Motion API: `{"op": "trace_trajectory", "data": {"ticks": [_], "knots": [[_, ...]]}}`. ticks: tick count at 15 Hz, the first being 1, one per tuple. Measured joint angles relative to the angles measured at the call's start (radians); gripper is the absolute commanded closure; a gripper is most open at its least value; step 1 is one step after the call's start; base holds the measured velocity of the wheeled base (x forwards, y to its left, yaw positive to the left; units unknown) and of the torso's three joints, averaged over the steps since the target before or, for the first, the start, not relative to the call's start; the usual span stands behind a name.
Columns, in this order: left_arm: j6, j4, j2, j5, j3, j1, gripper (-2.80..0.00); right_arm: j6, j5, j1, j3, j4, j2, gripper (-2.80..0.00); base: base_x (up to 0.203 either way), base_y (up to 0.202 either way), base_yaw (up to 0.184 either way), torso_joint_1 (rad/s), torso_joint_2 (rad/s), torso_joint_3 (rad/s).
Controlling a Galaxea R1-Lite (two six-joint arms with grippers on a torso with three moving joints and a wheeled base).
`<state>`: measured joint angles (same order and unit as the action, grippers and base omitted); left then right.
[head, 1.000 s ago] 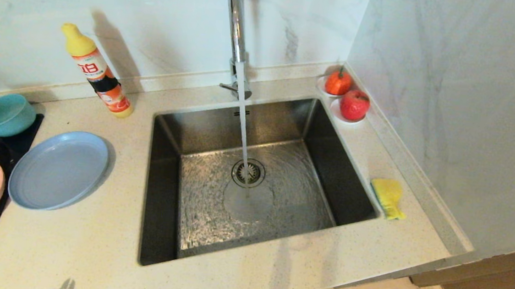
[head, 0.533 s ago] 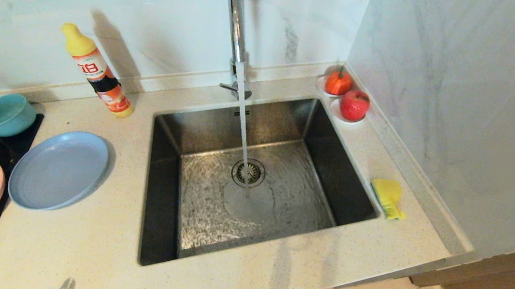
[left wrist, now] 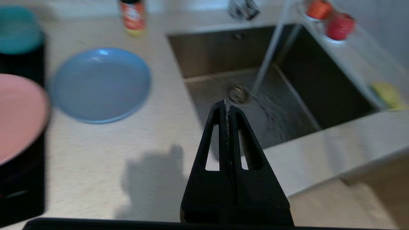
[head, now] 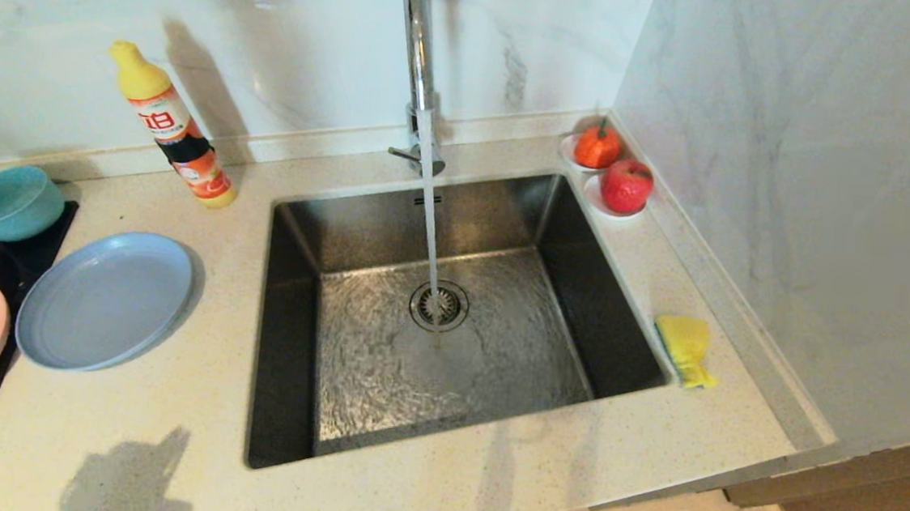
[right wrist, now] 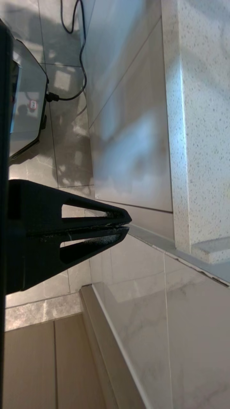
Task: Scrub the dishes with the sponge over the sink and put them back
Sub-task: Turn off the faucet
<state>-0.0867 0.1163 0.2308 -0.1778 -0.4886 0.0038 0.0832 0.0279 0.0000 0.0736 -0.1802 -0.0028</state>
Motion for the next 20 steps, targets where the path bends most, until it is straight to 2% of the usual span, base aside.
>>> {"op": "trace_trajectory", "data": {"ticks": [3, 8, 9, 14, 16, 18, 20], "knots": [[-0.091, 0.033, 0.312, -0.089, -0.192, 0.000, 0.00, 0.000, 0.000, 0.000, 0.000, 0.000, 0.000, 0.00, 0.000, 0.000, 0.000, 0.000, 0.00, 0.000], [-0.346, 0.049, 0.879, -0.315, -0.477, -0.012, 0.00, 0.000, 0.000, 0.000, 0.000, 0.000, 0.000, 0.00, 0.000, 0.000, 0.000, 0.000, 0.00, 0.000], [-0.380, 0.043, 0.973, -0.350, -0.513, -0.023, 0.00, 0.000, 0.001, 0.000, 0.000, 0.000, 0.000, 0.00, 0.000, 0.000, 0.000, 0.000, 0.00, 0.000], [-0.477, -0.085, 1.355, -0.452, -0.588, -0.096, 0.00, 0.000, 0.001, 0.000, 0.000, 0.000, 0.000, 0.00, 0.000, 0.000, 0.000, 0.000, 0.00, 0.000], [-0.495, -0.110, 1.438, -0.529, -0.593, -0.118, 0.00, 0.000, 0.001, 0.000, 0.000, 0.000, 0.000, 0.00, 0.000, 0.000, 0.000, 0.000, 0.00, 0.000], [-0.526, -0.159, 1.494, -0.549, -0.601, -0.139, 0.00, 0.000, 0.000, 0.000, 0.000, 0.000, 0.000, 0.00, 0.000, 0.000, 0.000, 0.000, 0.00, 0.000], [-0.593, -0.261, 1.534, -0.548, -0.604, -0.151, 0.00, 0.000, 0.000, 0.000, 0.000, 0.000, 0.000, 0.00, 0.000, 0.000, 0.000, 0.000, 0.00, 0.000]]}}
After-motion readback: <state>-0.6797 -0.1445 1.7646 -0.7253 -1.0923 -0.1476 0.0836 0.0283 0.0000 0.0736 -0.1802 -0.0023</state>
